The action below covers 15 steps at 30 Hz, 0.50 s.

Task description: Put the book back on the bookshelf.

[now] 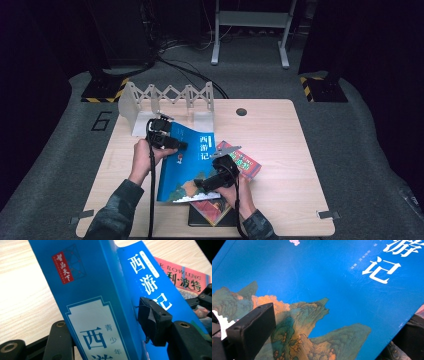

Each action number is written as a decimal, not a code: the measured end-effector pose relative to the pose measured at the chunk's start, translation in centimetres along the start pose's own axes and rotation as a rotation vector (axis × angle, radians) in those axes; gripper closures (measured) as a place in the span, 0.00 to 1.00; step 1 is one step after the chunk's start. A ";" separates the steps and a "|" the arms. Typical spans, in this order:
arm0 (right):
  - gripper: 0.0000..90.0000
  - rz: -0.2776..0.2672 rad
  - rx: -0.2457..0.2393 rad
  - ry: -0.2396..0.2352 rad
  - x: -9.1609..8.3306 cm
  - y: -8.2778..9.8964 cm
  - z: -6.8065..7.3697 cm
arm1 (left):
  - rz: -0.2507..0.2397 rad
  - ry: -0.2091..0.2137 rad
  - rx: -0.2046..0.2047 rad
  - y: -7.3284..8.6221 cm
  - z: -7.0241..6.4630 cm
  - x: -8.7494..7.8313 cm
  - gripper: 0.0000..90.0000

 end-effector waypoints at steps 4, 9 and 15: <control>0.00 -0.001 0.001 0.000 0.0 0.0 0.0 | 0.014 0.038 -0.009 0.2 -0.2 0.6 0.50; 0.00 -0.004 0.008 0.002 0.0 0.0 0.0 | 0.013 0.035 -0.028 0.4 0.0 0.5 0.54; 0.00 -0.024 0.000 -0.002 -0.5 0.2 -0.2 | 0.002 -0.012 0.000 0.5 -0.4 0.0 0.57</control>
Point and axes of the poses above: each handheld gripper's, and its own axes: x roughly forward along the jaws, y roughly out of its underside, z roughly to its left, the point moved 10 cm from there along x, roughly forward along the jaws, and after that the axes turned 4 degrees about z, right-handed, at the moved point
